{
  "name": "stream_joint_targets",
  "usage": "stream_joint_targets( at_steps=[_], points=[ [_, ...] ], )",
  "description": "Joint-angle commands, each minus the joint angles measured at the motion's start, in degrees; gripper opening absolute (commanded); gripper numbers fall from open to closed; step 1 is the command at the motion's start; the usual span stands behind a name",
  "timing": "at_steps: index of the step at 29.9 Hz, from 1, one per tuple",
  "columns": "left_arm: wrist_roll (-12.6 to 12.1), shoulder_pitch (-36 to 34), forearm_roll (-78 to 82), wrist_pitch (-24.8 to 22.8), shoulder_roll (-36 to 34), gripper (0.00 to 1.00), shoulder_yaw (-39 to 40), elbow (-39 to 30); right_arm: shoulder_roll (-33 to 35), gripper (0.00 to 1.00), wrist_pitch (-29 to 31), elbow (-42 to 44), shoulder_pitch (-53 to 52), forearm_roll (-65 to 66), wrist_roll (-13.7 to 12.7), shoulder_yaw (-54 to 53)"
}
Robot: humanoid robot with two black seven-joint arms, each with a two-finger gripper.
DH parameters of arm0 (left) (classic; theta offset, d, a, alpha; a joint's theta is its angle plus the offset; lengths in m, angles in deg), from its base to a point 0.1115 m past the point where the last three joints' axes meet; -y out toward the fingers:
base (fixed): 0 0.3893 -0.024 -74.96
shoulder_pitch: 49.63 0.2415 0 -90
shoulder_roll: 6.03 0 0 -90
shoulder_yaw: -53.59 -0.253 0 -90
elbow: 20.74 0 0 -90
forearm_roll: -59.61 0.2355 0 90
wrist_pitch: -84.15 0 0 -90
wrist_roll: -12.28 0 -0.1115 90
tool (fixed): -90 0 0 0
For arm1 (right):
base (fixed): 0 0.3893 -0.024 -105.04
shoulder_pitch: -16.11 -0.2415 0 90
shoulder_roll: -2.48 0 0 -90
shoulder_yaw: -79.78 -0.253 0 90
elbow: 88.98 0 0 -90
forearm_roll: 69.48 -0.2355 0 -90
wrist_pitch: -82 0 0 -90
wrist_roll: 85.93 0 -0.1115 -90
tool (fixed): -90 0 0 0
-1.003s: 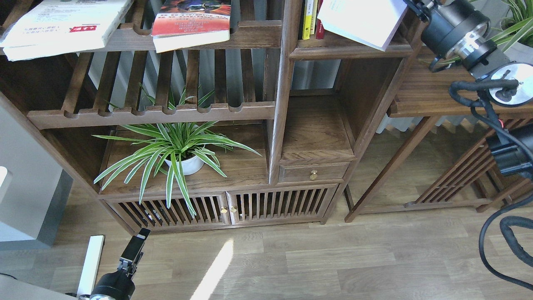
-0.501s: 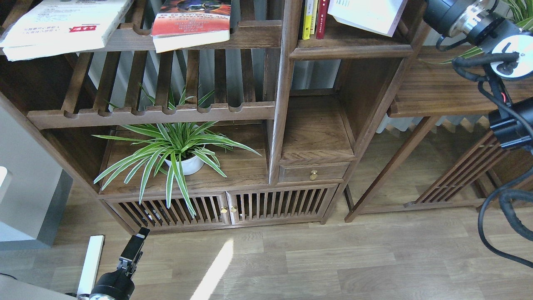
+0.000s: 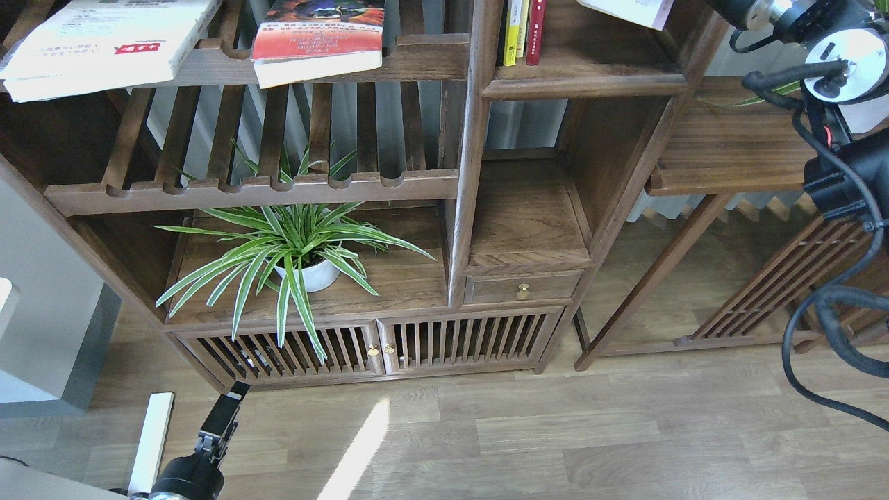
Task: Organize books on shelf
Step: 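Insert the white book upright beside the standing books with the right gripper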
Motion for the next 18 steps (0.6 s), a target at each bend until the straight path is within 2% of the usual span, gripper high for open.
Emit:
stream_joint_targets(
  at_steps=[1,6,11,13,16,18],
  points=[
    [0.0,0.3,0.0,0.0,0.0,0.99,0.0,0.0,-0.2,0.00,-0.2,1.2,-0.2,1.4,2.0,0.2],
    [0.0,0.4,0.0,0.0,0.0,0.99,-0.3,-0.1,-2.3,0.00,-1.0,2.7,-0.9,4.7,4.1,0.5],
    [0.1,0.4,0.0,0.0,-0.1,0.99,-0.3,0.0,-6.0,0.00,-1.4,5.1,-1.4,8.7,10.4,0.5],
    [0.1,0.5,0.0,0.0,-0.2,0.99,-0.3,0.0,-7.2,0.00,-1.6,5.5,-1.4,10.2,12.0,0.6],
    [0.2,0.4,0.0,0.0,-0.3,0.99,-0.3,0.0,-7.4,0.00,-1.6,6.9,-1.5,11.1,13.0,0.6],
    [0.1,0.5,0.0,0.0,-0.3,0.99,-0.3,-0.1,-7.5,0.00,-1.6,8.6,-2.1,11.5,15.0,0.6]
  ],
)
